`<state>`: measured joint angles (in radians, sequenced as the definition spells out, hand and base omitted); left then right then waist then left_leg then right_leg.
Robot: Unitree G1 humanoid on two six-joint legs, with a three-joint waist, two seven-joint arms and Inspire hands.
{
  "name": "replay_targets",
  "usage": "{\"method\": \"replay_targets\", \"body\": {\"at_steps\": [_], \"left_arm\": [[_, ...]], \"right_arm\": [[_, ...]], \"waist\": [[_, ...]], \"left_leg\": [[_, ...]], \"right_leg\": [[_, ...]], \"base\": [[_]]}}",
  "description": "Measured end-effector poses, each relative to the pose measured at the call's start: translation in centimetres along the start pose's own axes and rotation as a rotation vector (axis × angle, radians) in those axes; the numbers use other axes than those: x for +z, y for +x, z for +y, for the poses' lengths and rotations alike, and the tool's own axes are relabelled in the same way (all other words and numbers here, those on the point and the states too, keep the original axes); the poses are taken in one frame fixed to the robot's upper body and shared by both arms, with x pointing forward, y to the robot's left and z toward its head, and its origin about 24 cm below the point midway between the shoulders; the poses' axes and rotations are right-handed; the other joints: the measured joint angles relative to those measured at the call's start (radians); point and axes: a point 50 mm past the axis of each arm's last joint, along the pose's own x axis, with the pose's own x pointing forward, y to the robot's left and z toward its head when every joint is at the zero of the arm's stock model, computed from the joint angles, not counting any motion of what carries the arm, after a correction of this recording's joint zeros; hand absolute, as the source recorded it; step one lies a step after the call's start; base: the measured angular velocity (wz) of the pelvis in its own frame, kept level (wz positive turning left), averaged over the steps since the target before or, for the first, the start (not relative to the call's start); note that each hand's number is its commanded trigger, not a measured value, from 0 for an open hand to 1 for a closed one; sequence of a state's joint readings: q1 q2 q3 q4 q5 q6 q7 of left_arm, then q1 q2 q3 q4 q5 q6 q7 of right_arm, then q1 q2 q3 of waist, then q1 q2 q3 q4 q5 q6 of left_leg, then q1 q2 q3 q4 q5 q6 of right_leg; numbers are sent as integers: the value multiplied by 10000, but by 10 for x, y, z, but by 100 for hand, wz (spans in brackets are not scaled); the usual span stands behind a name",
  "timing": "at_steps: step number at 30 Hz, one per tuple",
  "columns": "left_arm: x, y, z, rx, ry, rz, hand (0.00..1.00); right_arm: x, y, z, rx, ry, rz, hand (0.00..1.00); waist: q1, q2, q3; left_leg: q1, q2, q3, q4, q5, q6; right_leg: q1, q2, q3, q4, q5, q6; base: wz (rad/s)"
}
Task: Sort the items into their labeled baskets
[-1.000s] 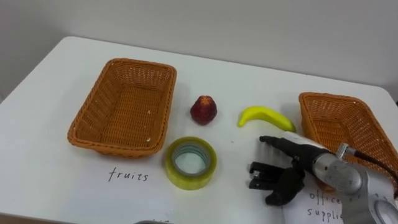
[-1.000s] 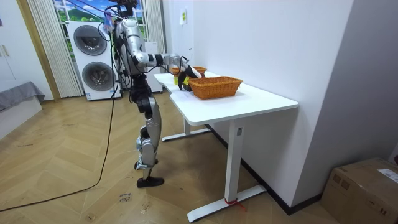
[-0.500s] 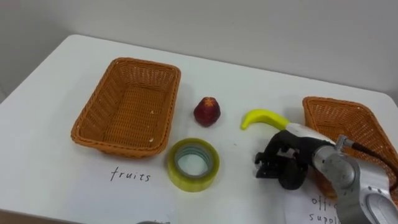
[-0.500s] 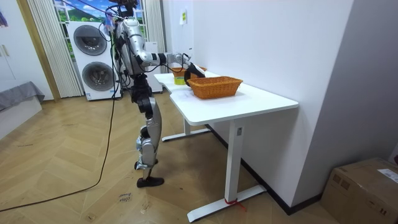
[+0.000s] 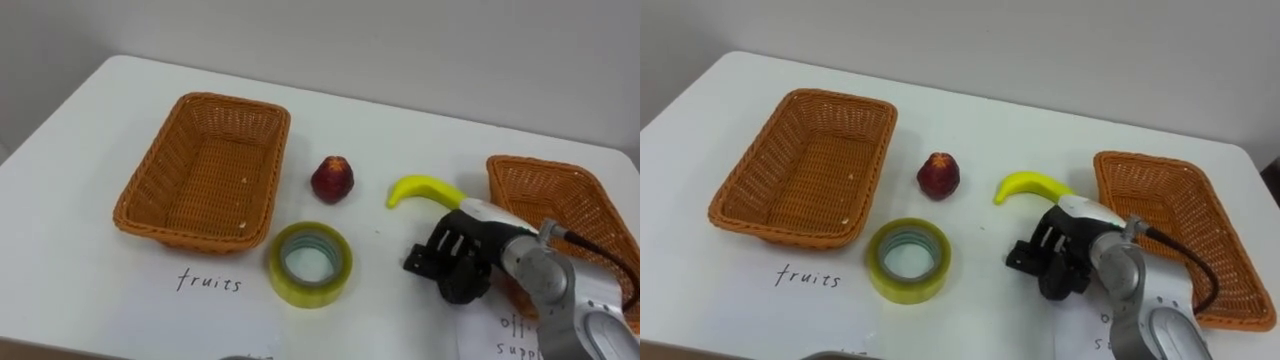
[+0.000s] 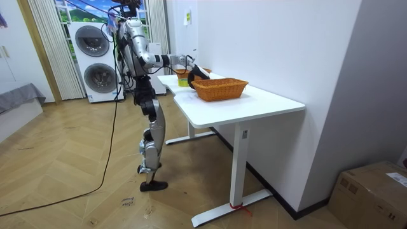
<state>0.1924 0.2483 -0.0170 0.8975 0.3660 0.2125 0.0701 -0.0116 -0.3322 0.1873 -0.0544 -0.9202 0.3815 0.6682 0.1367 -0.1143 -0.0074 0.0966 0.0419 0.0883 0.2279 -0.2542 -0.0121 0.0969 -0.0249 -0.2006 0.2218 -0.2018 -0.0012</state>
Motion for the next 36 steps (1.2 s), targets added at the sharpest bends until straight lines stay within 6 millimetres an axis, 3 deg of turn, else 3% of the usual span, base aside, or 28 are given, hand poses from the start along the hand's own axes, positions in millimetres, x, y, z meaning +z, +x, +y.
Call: {"method": "replay_targets", "body": {"at_steps": [12, 15, 21, 26, 32, 36], "left_arm": [[0, 0, -4, -126, -182, -176, 0], [-4, 0, -6, -187, -203, -151, 0], [-21, -3, -16, -308, -396, 367, 0], [-32, -4, -18, -343, -1045, 631, 0], [-41, -7, -20, -409, -1291, 746, 0], [-41, -7, -20, -508, -1310, 743, 0]], "right_arm": [[2, -4, -6, -360, 262, -415, 100], [4, -7, -5, -409, 347, -763, 100], [12, -22, -6, -192, 2260, -2905, 100], [5, -35, -30, -1422, 3670, -4089, 100], [4, -48, -66, -3631, 4077, -4954, 100], [-1, -53, -73, -4328, 4432, -5079, 100]], "waist": [[-16, 52, 18], [-94, 121, 66], [-472, 184, 142], [-550, 203, 160], [-783, 200, 168], [-850, 202, 168]], "left_leg": [[-116, 5, -3, 136, 3, 0], [12, 1, -28, 4, 3, 0], [19, -8, -9, -39, 7, 4], [28, -13, -15, -41, 9, 7], [43, -13, 1, 99, 9, 8], [54, -9, 12, 97, 8, 8]], "right_leg": [[-75, 16, 71, -7, 17, -10], [-27, 22, 123, -4, 16, -10], [-27, 28, 115, -6, 15, -9], [-23, 20, 121, -12, 15, -7], [0, 14, 154, -12, 15, -7], [58, 16, 159, -8, 14, -8]], "base": [[0], [-5], [0], [0], [0], [0]]}}
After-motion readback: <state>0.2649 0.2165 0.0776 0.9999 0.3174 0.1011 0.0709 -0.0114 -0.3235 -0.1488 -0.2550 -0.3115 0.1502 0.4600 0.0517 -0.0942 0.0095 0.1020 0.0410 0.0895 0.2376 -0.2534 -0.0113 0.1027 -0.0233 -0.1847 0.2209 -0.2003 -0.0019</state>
